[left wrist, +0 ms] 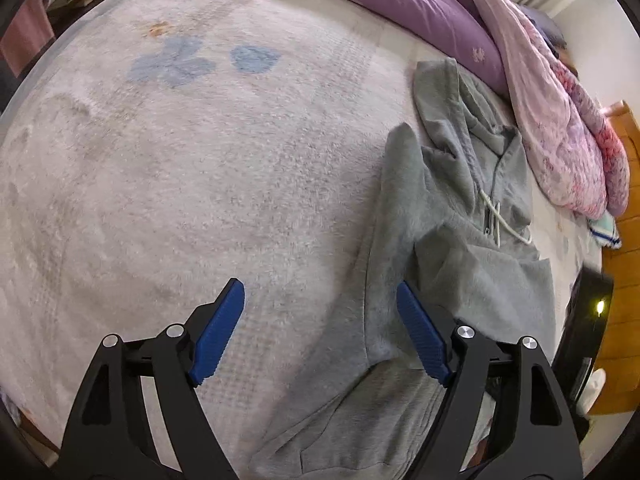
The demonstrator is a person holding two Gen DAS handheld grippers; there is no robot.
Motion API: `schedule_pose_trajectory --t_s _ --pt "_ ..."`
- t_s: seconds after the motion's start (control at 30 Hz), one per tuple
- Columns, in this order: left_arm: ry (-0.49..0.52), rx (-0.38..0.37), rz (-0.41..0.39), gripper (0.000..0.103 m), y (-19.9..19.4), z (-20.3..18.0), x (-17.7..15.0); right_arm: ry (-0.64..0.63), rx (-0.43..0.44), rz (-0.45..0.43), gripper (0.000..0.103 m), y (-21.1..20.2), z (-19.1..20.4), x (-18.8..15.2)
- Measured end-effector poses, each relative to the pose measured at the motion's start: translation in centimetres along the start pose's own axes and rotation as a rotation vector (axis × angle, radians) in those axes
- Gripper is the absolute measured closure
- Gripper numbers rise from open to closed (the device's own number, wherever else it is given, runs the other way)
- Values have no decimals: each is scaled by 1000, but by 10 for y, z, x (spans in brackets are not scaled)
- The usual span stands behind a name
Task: Fold large clothes
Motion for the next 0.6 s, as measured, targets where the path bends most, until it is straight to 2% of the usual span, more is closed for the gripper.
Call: schedule_pose_trajectory --t_s 0.03,0.1,0.13,0.2,0.27,0.33,0.4,0.43,0.53,0.6 --pt "-11 -10 -1 24 -2 2 1 -1 28 2 57 -8 0 -2" --pt "-23 -31 -10 22 -9 1 2 -5 123 -13 54 -35 -1 -7" --pt "-20 -43 -10 22 -12 -3 4 -8 137 -26 54 -49 -3 -10" --pt "-1 -78 -12 22 -16 -17 6 -10 132 -83 54 -82 -17 -11" --pt "35 -105 2 22 -14 -39 6 26 97 -162 54 -125 -50 -6" --pt "74 -116 24 22 -6 -62 4 63 13 -230 69 -162 -87 -3" --pt "137 -109 53 22 5 -87 -1 83 -103 -277 73 -190 -121 -2" --pt "164 -110 57 22 11 -101 -5 115 -129 -289 78 -200 -140 0" --pt "218 -88 116 23 42 -128 -15 228 -99 -267 80 -209 -192 -2" --pt "245 0 151 25 70 -136 -21 289 -49 -210 83 -191 -215 -9"
Point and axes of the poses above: each gripper's, at about its wrist camera, not at the fingertips, and y roughly the way its jaws point, z to its left, x to its top, the point moved 1 cm from there along y, roughly the way its jaws point, and after that the axes turned 12 degrees about x, right-handed, at the moved point
